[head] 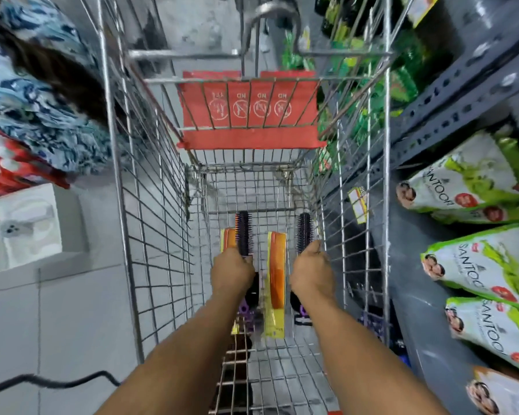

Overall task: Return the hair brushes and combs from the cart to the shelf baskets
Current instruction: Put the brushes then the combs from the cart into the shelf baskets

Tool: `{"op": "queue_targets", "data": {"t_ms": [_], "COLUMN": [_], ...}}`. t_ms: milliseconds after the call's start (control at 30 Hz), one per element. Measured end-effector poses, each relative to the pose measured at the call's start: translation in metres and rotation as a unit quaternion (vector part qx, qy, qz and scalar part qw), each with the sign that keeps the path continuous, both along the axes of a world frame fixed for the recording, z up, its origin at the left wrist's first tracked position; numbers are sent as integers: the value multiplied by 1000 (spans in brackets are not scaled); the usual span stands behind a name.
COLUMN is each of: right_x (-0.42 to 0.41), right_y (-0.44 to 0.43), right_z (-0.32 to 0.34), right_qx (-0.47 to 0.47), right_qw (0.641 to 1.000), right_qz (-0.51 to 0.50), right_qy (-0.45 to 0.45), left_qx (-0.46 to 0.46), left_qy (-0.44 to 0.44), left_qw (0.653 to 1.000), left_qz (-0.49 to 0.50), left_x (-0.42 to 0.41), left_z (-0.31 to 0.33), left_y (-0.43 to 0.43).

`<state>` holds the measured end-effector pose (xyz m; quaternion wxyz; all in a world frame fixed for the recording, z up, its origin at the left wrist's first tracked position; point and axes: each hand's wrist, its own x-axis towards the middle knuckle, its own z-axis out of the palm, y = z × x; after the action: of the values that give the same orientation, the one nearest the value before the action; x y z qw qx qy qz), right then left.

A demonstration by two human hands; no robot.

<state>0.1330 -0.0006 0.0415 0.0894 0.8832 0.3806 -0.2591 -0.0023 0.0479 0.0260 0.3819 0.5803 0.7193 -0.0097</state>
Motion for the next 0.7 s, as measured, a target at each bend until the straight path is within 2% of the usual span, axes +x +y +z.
{"op": "queue_targets", "data": {"t_ms": [167, 367, 700], "right_x": [-3, 5, 44], "right_y": [17, 22, -20], "right_z": [50, 129, 279], "right_qx": [64, 125, 197], "right_qw": [996, 991, 976], "right_qz": [-50, -37, -78], "right_qy": [29, 30, 49], "left_qx": [48, 91, 111], "left_qy": [-14, -25, -54], "left_qw": [999, 992, 968], "left_qz": [-21, -79, -219], "left_x": [-9, -16, 32], "left_z": [53, 124, 270], "left_y": [25, 52, 58]}}
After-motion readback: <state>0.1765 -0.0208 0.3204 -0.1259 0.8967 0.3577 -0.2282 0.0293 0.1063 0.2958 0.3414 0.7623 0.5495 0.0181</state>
